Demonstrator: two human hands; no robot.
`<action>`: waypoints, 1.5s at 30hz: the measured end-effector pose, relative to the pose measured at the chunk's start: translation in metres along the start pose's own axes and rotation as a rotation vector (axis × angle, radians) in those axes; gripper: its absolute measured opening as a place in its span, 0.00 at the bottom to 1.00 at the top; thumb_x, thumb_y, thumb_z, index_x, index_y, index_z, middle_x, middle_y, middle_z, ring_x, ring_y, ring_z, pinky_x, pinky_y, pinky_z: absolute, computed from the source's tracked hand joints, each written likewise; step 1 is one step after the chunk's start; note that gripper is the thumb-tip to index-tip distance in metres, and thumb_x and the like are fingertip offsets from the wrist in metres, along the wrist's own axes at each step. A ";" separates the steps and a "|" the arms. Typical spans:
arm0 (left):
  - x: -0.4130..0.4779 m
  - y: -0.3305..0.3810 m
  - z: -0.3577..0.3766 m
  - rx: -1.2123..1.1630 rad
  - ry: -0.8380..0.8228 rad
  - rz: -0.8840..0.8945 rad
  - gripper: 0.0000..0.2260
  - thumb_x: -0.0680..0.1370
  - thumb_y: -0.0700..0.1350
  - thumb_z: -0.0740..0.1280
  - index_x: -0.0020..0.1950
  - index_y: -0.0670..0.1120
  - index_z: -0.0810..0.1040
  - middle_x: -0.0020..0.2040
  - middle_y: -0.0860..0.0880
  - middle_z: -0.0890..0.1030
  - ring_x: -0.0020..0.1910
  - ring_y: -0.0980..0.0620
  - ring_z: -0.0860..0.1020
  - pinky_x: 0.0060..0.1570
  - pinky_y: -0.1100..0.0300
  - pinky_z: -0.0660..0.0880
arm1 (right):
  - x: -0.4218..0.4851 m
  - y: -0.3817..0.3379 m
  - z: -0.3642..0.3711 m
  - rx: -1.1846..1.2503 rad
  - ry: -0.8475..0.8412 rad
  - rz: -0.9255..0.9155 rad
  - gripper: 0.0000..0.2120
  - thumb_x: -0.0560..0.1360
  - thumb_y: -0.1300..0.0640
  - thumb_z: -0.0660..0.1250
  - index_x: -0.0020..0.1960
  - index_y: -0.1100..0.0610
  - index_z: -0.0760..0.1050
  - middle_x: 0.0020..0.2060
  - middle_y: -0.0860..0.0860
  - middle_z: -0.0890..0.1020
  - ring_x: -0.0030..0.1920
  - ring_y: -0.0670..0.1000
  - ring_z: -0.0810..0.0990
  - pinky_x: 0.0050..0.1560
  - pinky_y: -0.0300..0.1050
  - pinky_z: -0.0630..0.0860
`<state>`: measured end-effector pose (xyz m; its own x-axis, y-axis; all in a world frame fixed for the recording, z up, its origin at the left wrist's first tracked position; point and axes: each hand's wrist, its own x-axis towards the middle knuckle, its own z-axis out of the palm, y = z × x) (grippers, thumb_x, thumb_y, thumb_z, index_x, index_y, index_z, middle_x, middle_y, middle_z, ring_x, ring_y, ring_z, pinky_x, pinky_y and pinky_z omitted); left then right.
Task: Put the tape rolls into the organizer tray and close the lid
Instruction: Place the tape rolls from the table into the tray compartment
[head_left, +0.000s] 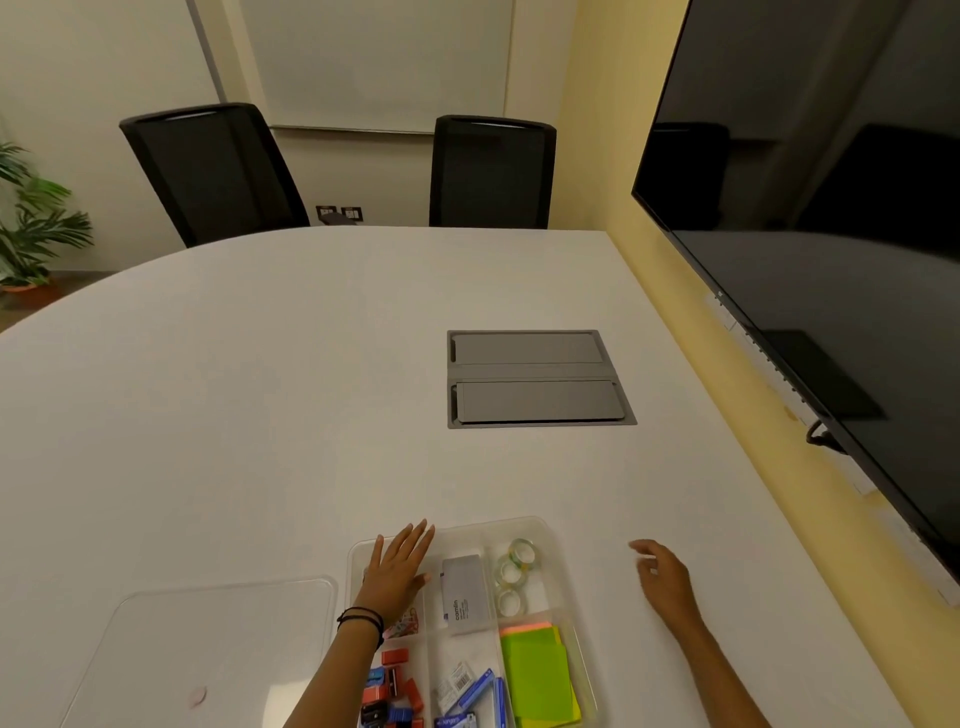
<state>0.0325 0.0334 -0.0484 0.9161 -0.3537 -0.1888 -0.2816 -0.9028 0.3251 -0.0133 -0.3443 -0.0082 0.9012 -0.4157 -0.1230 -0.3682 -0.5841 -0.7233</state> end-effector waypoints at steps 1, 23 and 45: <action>0.000 0.000 0.000 -0.002 0.003 0.001 0.28 0.81 0.47 0.59 0.75 0.48 0.47 0.77 0.43 0.47 0.76 0.43 0.47 0.73 0.42 0.41 | 0.000 0.008 -0.003 -0.015 0.030 0.030 0.12 0.75 0.73 0.59 0.55 0.67 0.76 0.55 0.64 0.79 0.54 0.59 0.78 0.49 0.25 0.71; -0.004 0.003 -0.004 0.045 -0.008 -0.022 0.28 0.82 0.48 0.56 0.75 0.49 0.43 0.78 0.46 0.45 0.77 0.47 0.45 0.74 0.45 0.40 | -0.037 0.037 0.010 -0.550 -0.197 0.002 0.24 0.75 0.66 0.61 0.70 0.59 0.64 0.75 0.59 0.57 0.74 0.60 0.56 0.72 0.51 0.63; -0.003 0.003 -0.004 0.034 -0.022 -0.021 0.27 0.82 0.48 0.56 0.75 0.49 0.43 0.78 0.45 0.45 0.77 0.47 0.45 0.74 0.45 0.40 | -0.043 0.016 0.020 -0.686 -0.166 -0.041 0.22 0.77 0.66 0.56 0.66 0.48 0.70 0.70 0.53 0.65 0.64 0.55 0.68 0.59 0.45 0.75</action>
<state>0.0300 0.0333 -0.0429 0.9156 -0.3393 -0.2156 -0.2721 -0.9178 0.2891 -0.0529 -0.3218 -0.0280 0.9203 -0.3038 -0.2464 -0.3448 -0.9275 -0.1445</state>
